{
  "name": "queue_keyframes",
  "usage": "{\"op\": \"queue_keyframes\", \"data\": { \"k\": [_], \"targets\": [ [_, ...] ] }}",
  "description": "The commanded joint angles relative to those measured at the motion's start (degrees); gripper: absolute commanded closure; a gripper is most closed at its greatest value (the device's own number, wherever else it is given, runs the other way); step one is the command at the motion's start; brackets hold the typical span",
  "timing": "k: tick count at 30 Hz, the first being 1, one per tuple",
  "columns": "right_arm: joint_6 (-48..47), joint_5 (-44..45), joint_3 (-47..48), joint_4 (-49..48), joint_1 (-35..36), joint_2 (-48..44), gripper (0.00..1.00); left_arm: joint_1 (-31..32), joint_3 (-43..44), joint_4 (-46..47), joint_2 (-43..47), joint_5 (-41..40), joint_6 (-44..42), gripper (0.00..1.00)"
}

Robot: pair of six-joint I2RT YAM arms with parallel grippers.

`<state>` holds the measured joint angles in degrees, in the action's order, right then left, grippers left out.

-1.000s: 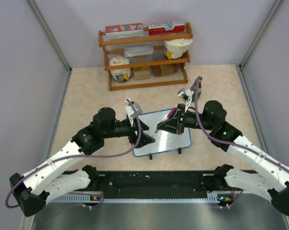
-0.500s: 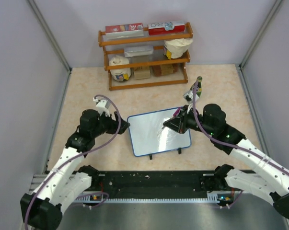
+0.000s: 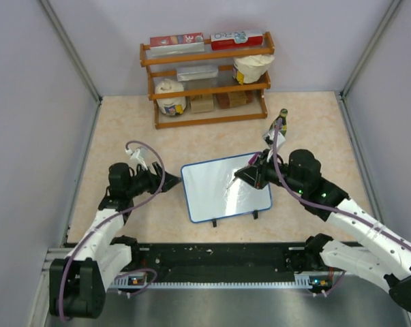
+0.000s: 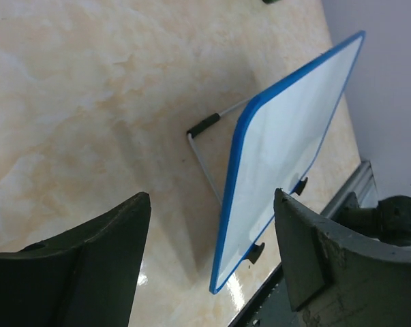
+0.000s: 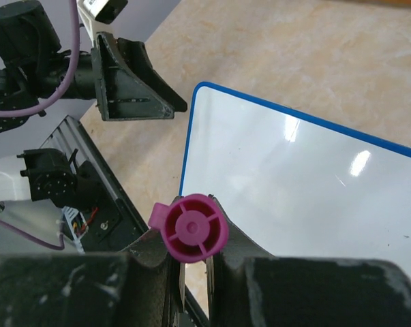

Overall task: Write a sentence on the whiteboard
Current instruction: Hold the whiteboard on the whiteboard stand.

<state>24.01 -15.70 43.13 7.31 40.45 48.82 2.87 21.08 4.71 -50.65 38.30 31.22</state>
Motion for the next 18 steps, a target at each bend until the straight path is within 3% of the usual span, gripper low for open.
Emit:
{"op": "queue_keyframes", "data": {
  "k": [1, 6, 18],
  "targets": [
    [-0.1, -0.9, -0.2, -6.8, 0.2, 2.0, 1.00, -0.1, 0.0, 15.3, -4.7, 13.5, 1.0, 0.24],
    [-0.5, 0.1, 0.9, -12.7, 1.9, 6.8, 1.00, 1.4, -1.5, 26.1, -9.5, 16.7, 3.8, 0.25],
    [-1.4, 5.1, -0.6, -25.1, 4.8, 11.8, 1.00, 5.8, -1.6, 36.9, -19.6, 18.4, 3.8, 0.33]
  ]
}}
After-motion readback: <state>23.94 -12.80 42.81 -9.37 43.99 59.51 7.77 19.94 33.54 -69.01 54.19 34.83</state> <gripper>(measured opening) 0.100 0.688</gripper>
